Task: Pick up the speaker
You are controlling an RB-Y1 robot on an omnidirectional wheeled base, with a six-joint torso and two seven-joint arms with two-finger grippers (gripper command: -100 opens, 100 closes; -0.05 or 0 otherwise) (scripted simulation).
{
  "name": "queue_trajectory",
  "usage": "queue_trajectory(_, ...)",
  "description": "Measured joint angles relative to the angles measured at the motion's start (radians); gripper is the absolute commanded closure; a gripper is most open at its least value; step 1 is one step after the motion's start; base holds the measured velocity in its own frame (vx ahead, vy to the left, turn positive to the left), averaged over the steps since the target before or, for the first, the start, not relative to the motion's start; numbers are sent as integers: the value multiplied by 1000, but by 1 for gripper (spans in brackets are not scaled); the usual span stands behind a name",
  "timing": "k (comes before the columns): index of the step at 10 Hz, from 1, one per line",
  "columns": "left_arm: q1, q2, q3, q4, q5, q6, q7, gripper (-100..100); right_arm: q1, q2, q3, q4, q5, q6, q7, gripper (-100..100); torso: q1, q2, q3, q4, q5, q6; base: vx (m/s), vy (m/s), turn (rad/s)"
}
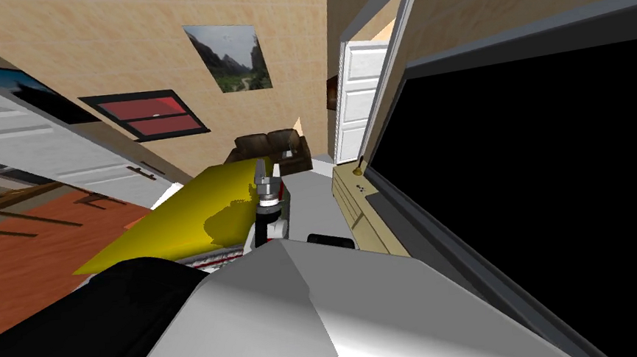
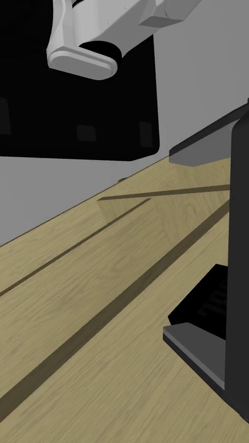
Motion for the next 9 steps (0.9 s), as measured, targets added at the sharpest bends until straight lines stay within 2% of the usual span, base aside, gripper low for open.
queue_trajectory(2,0,0,0,0,0,0,0,0,-7,-7,20,52,19,-10,19,-100,-1,0,0,0,0,0,16,-38,383)
queue_trajectory(4,0,0,0,0,0,0,0,0,-12,-32,53,103,48,-16,33,-100,-3,0,0,0,-1,0,8,-61,343)
queue_trajectory(6,0,0,0,0,0,0,0,0,-37,-33,83,173,76,-36,57,-100,-2,0,0,0,-1,1,14,-41,282)
queue_trajectory(8,0,0,0,0,0,0,0,0,-56,-37,111,186,99,-42,70,-100,0,-2,-1,0,-1,1,35,-11,164)
queue_trajectory(9,0,0,0,0,0,0,0,0,-58,-37,113,187,101,-44,72,0,2,-1,-1,0,0,3,0,0,0)
